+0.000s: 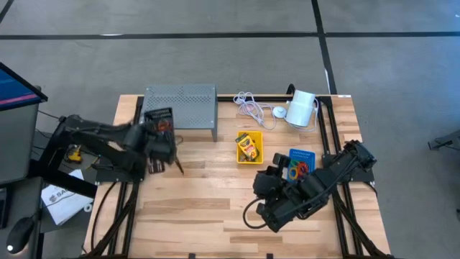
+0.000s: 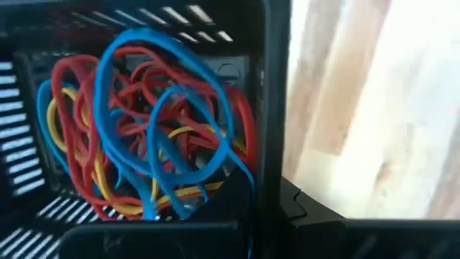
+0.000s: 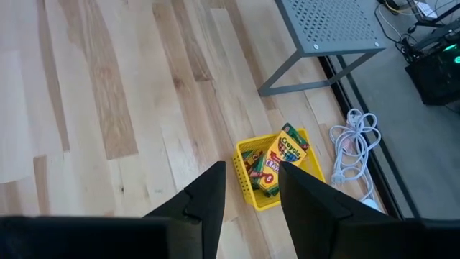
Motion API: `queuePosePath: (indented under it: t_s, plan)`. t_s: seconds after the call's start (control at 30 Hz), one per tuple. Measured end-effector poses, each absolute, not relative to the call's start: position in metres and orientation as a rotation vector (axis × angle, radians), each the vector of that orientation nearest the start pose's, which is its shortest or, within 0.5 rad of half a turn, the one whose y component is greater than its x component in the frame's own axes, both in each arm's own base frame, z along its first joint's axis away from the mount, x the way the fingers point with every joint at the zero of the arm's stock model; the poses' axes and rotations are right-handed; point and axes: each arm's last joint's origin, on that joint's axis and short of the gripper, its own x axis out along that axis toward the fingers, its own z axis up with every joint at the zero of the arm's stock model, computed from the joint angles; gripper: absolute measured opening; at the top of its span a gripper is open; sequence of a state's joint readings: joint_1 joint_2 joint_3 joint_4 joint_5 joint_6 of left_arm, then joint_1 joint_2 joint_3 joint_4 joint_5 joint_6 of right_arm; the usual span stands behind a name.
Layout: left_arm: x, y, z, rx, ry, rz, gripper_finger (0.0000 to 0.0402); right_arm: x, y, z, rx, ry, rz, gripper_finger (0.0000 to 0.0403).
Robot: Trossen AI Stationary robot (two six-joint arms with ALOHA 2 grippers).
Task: Pick & Place Office Desk Supplies
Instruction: Put the black bin on the shelf
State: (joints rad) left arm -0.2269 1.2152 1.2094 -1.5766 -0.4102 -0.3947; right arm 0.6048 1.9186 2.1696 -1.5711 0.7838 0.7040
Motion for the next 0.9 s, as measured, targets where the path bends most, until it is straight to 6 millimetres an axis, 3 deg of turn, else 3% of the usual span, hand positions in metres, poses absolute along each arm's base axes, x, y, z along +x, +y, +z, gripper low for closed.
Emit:
queuePosePath:
  t_s: [0.27,0.43,0.9]
  plan:
    - [0.155,0.027,0.326,0.13,1.466,0.506,0.0,0.302,0.186,0.385,-0.238,0.883,-0.457,0.0124]
    - [0.149,0.051,0.325,0.116,1.536,0.478,0.0,0.304,0.183,0.385,-0.247,0.888,-0.461,0.0124]
    - [0.137,0.082,0.325,0.177,1.63,0.402,0.0,0.308,0.176,0.385,-0.242,0.893,-0.479,0.0124]
